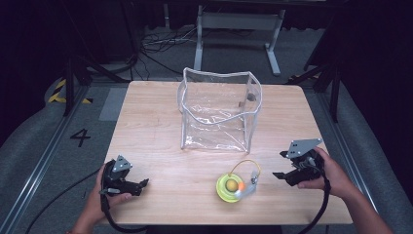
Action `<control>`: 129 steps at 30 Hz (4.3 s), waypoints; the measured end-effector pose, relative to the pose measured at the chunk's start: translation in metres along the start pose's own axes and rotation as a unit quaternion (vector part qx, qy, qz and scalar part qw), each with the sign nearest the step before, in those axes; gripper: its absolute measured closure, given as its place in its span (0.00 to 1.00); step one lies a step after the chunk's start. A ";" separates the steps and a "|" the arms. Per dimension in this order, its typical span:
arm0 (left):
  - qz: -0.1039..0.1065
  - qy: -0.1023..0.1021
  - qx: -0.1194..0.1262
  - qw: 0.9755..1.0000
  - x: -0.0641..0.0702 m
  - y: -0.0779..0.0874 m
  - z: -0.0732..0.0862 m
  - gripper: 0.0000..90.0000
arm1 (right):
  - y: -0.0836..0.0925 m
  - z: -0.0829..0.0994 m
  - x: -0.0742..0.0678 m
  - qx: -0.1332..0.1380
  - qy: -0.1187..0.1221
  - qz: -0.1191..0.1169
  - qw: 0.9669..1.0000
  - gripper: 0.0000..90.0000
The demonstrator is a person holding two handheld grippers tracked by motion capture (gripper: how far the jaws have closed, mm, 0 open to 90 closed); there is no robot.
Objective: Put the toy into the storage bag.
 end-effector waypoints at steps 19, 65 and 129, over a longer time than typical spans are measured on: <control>-0.001 -0.001 0.000 1.000 0.000 0.000 0.000 0.01 | -0.010 -0.073 -0.019 0.010 0.084 -0.037 0.996 0.36; -0.001 -0.001 0.000 1.000 0.000 0.000 0.000 0.01 | -0.034 -0.107 -0.050 -0.030 0.144 -0.117 0.982 0.56; -0.001 0.001 -0.001 1.000 0.000 0.001 0.001 0.01 | 0.091 -0.072 0.028 -0.062 0.014 0.039 0.997 0.98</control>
Point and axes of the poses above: each handheld gripper's, and its own axes: y roughly backward along the jaws, z roughly out of its underside, x roughly to its right, the point moved 10 cm from there along -y, roughly forward along the jaws, and after that the axes turned 12 degrees about -z, right-handed, at the moved point
